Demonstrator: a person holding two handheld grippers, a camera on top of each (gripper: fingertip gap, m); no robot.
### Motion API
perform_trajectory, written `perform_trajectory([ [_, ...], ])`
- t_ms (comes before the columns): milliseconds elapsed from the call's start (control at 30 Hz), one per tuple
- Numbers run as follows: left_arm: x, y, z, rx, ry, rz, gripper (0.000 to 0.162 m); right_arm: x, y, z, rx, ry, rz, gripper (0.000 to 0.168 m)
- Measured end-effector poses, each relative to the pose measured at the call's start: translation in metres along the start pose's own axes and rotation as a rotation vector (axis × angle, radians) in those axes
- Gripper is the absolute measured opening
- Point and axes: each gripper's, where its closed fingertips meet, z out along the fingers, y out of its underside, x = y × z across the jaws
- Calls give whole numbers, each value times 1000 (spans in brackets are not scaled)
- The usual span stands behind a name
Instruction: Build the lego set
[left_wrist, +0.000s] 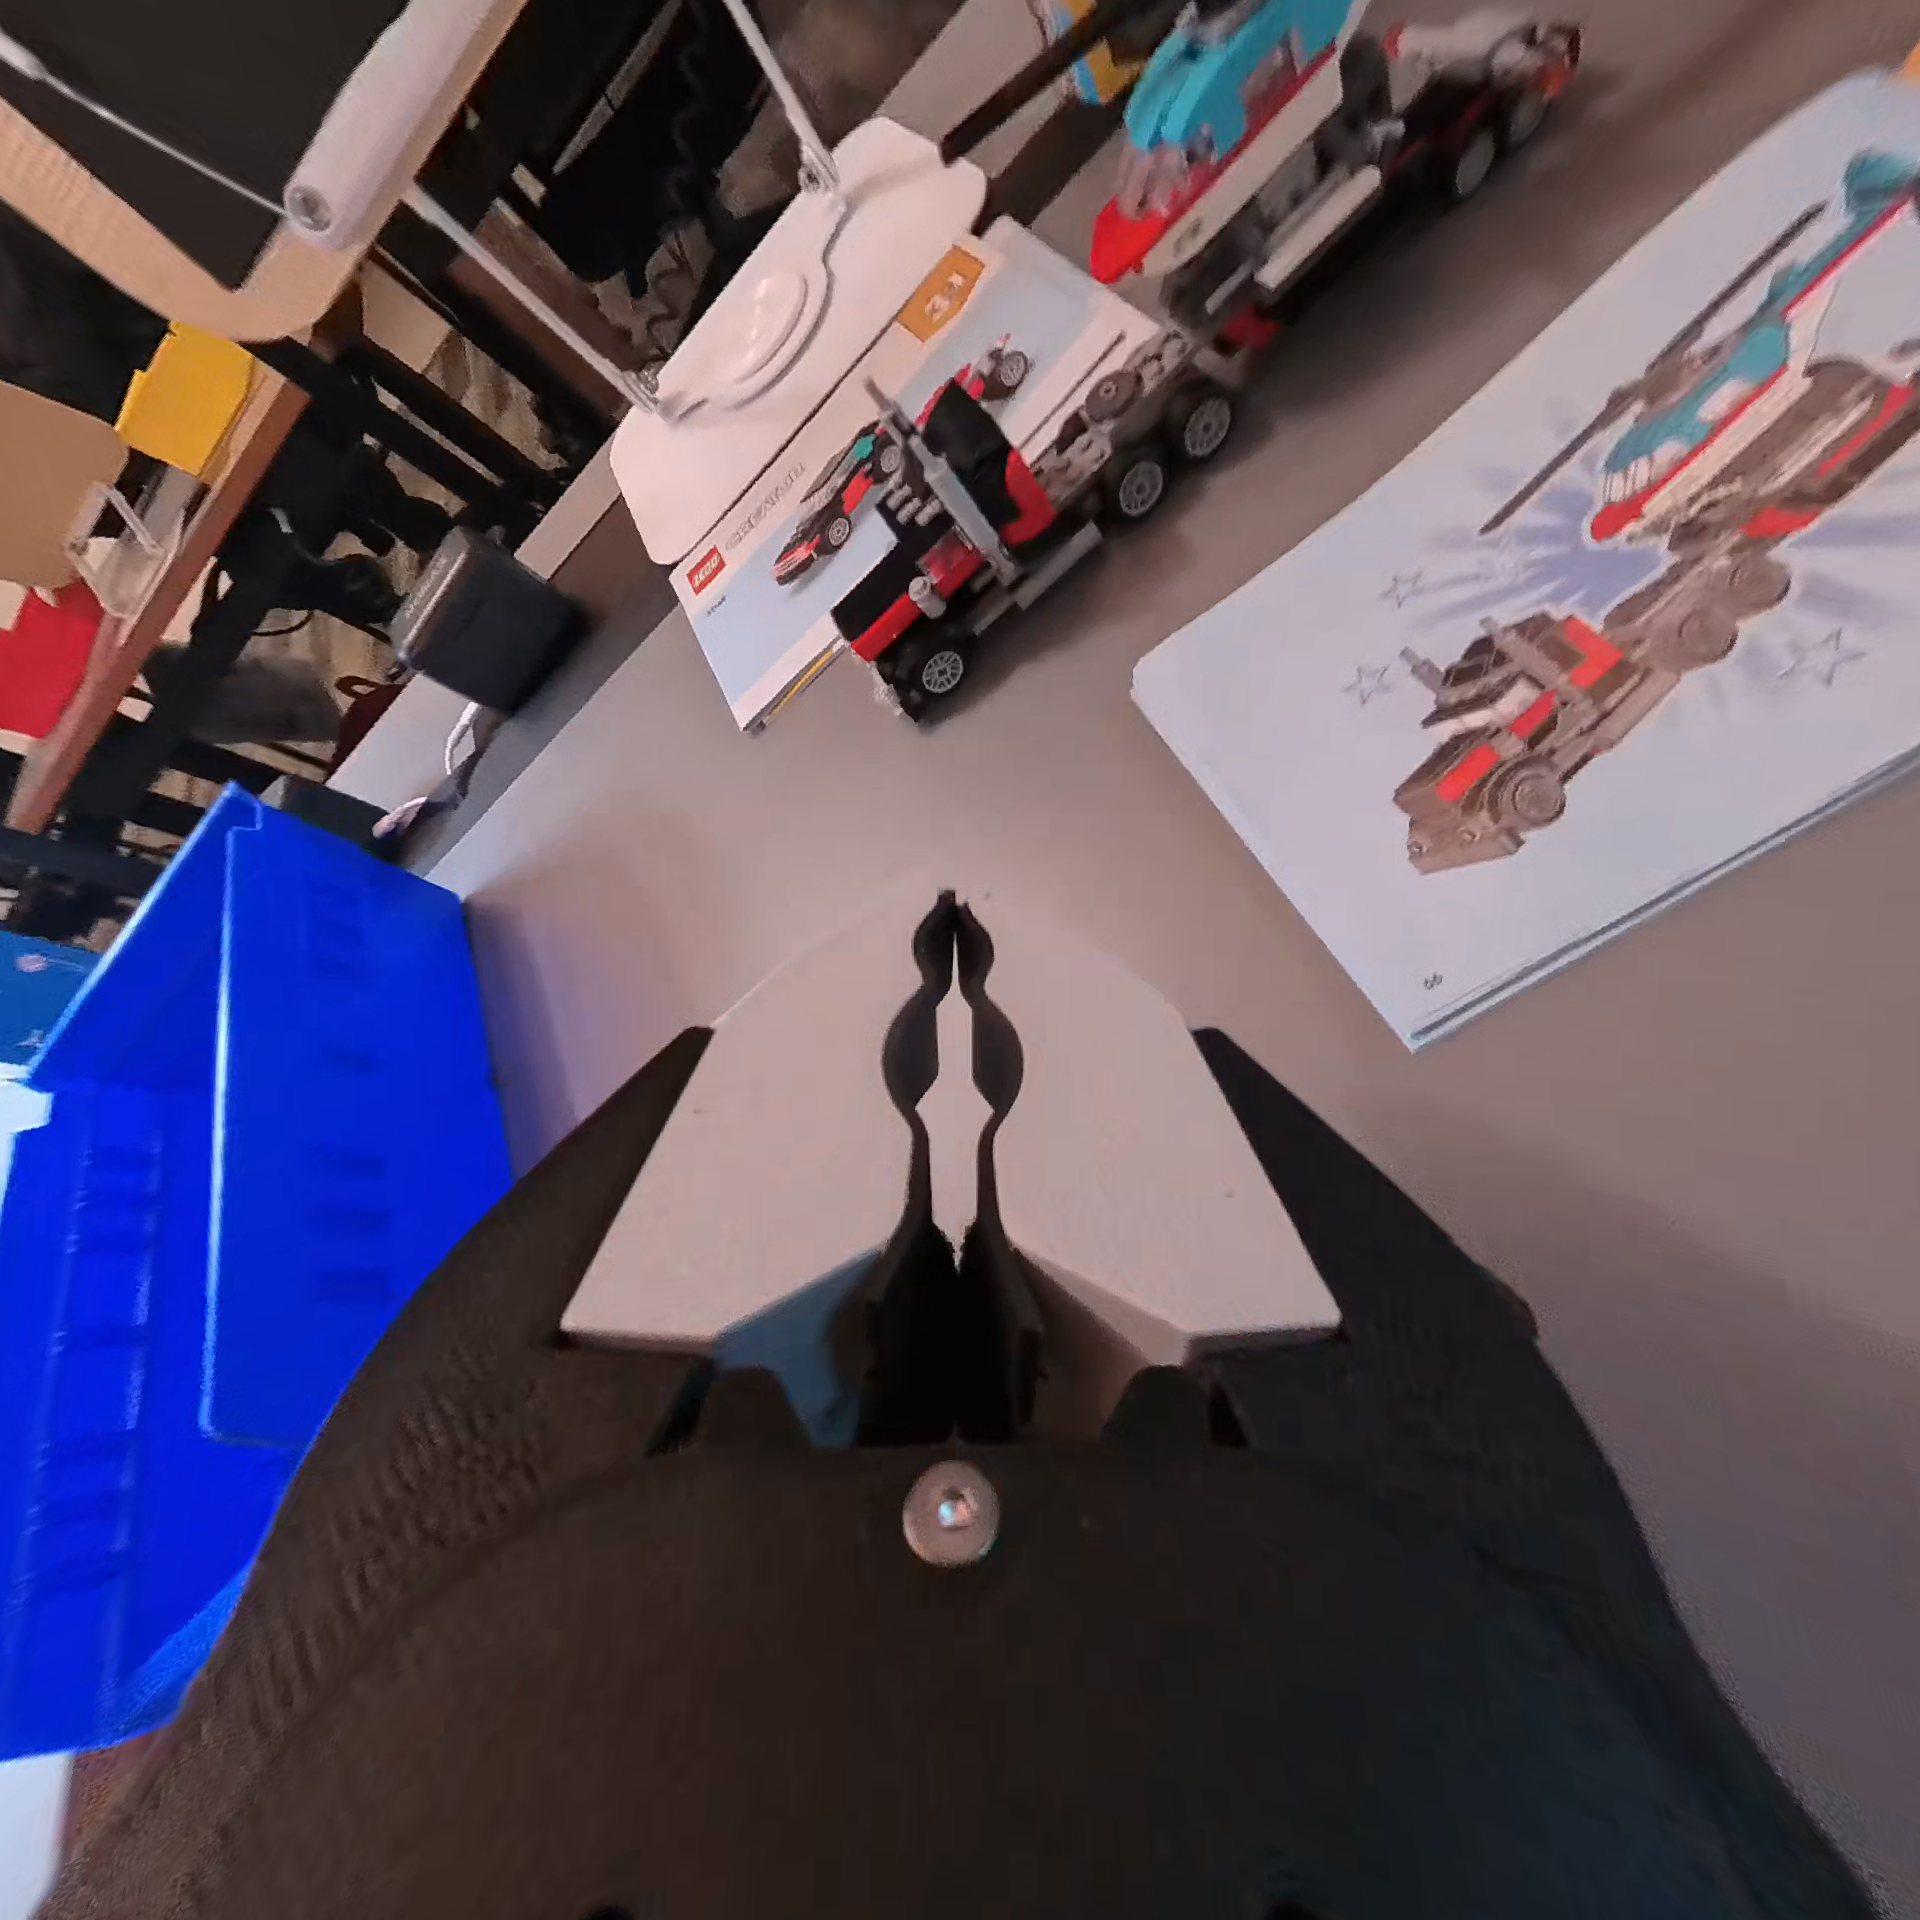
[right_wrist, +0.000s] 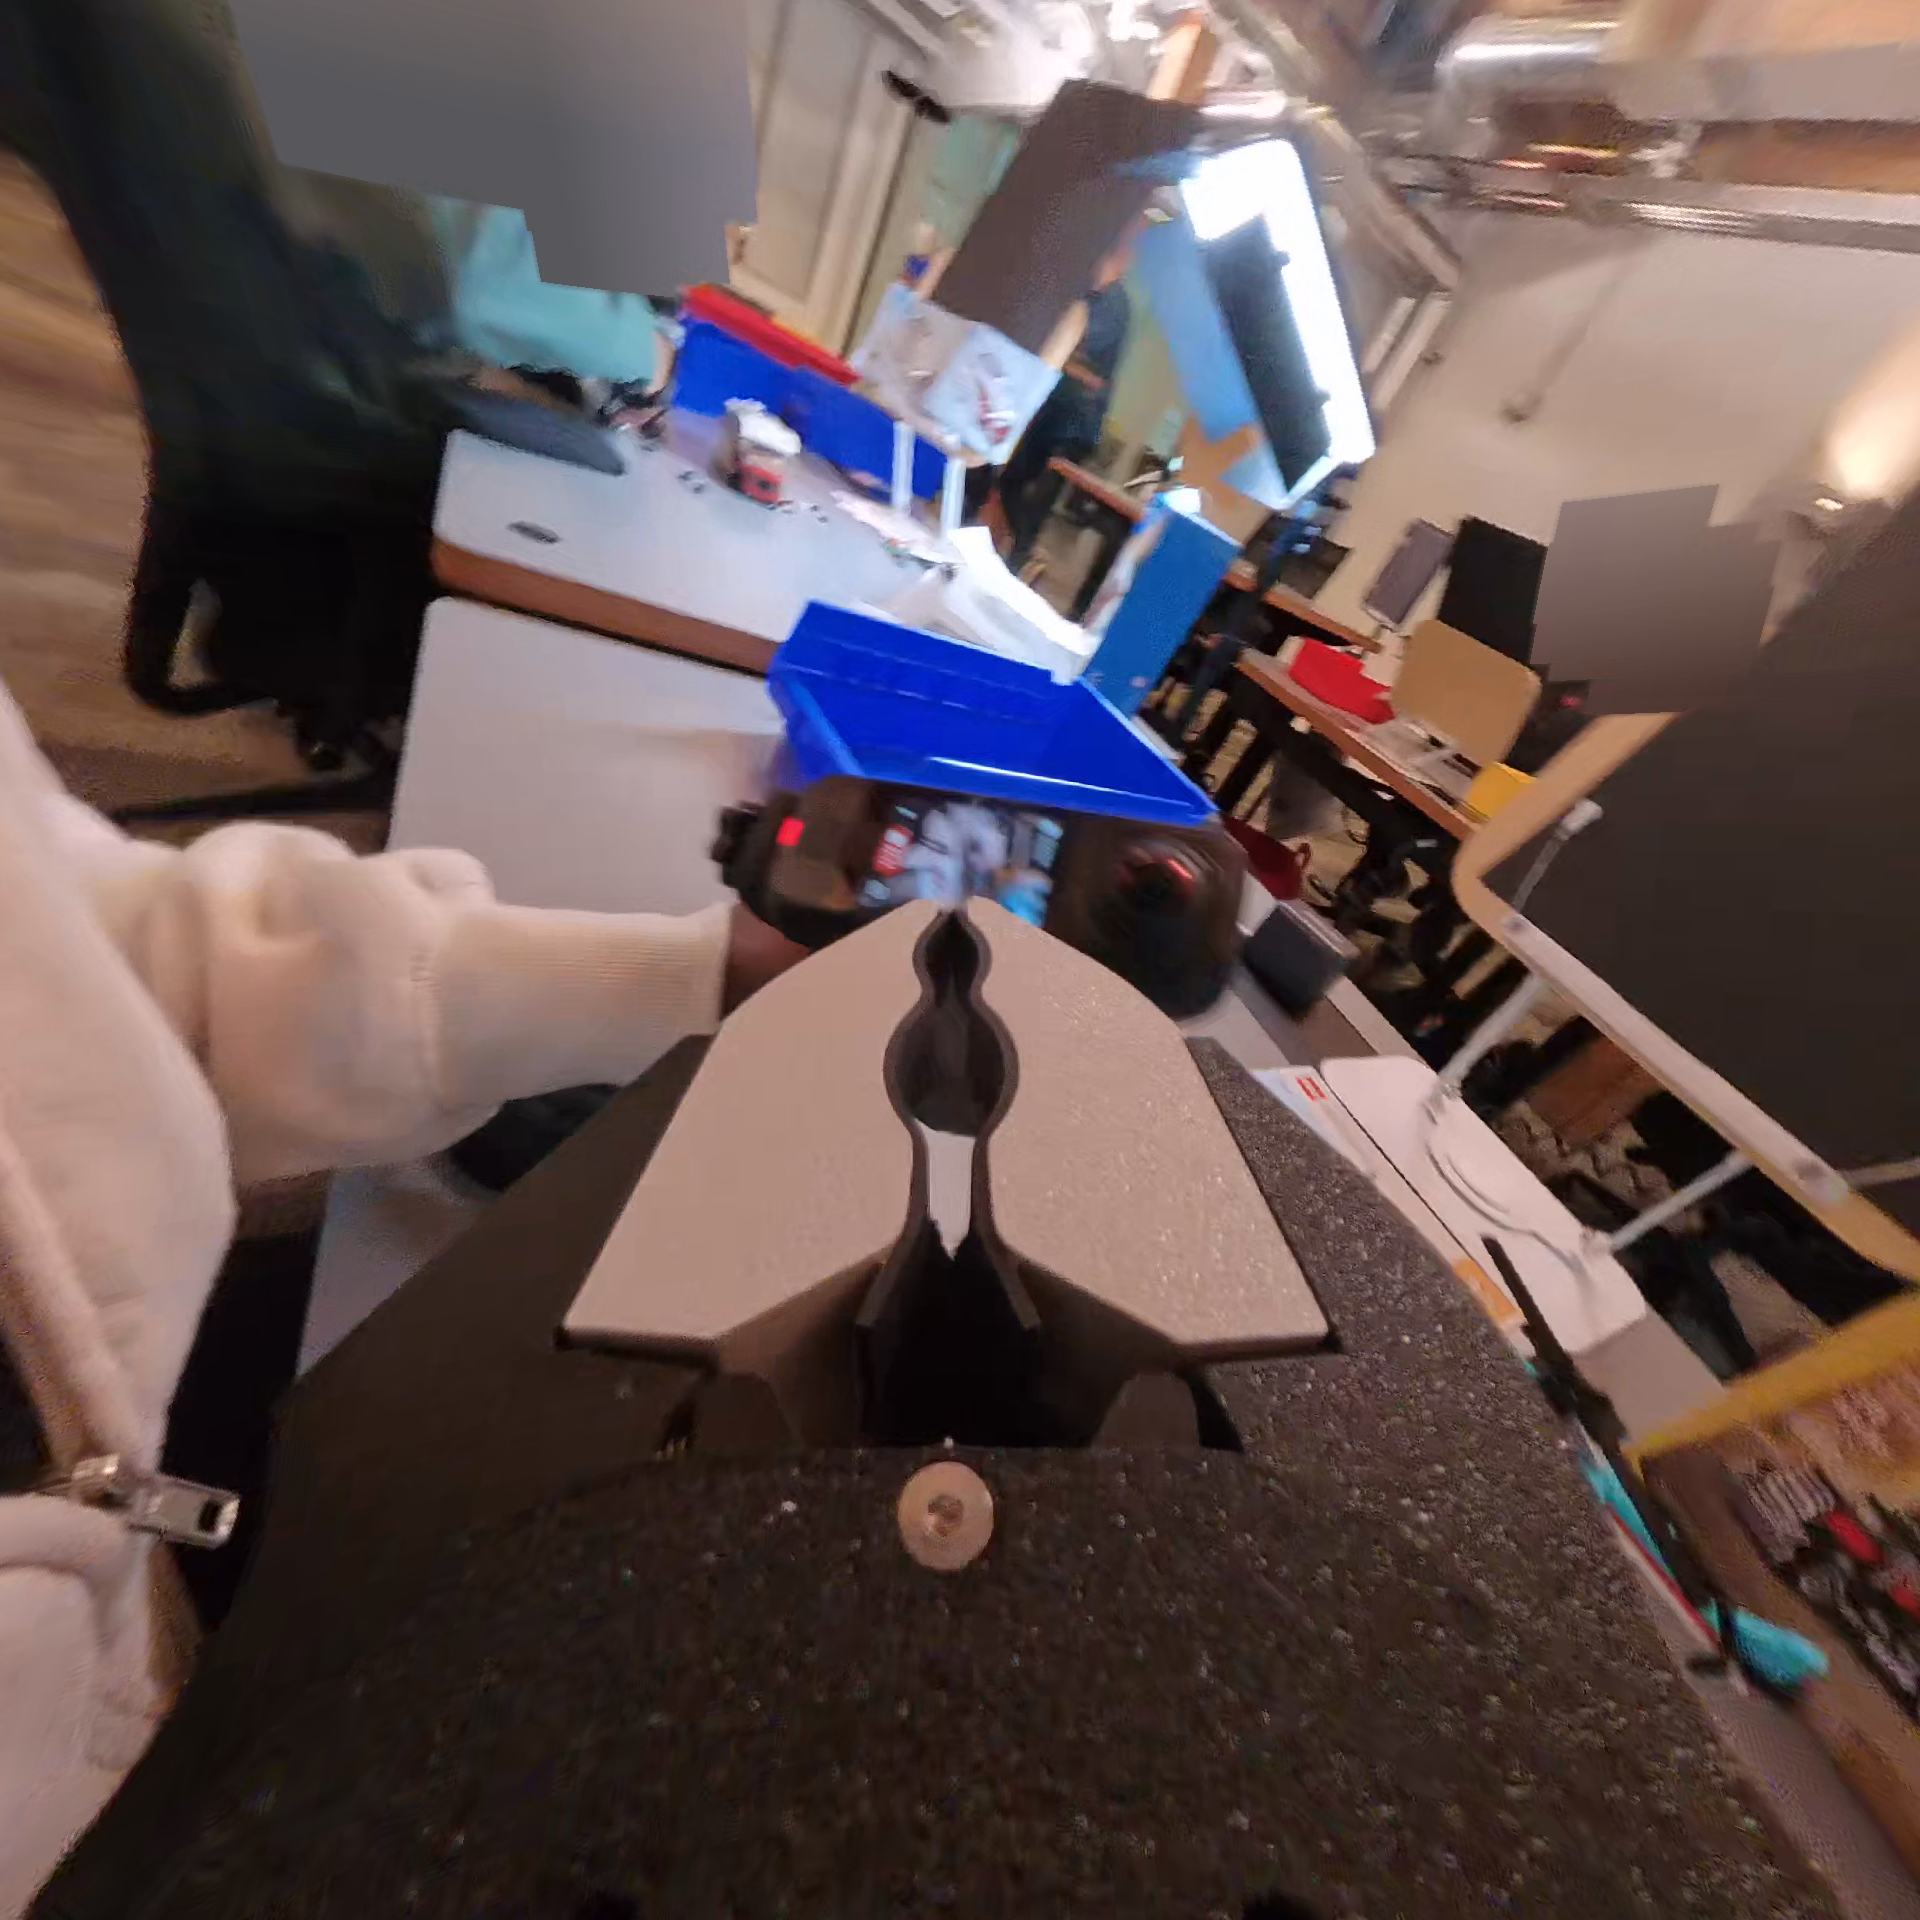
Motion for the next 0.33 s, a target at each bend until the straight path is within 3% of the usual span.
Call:
perform_trajectory([
  [333, 7, -7, 2, -73, -121, 255, 0, -27, 21, 20, -174, -67, -37, 0],
])
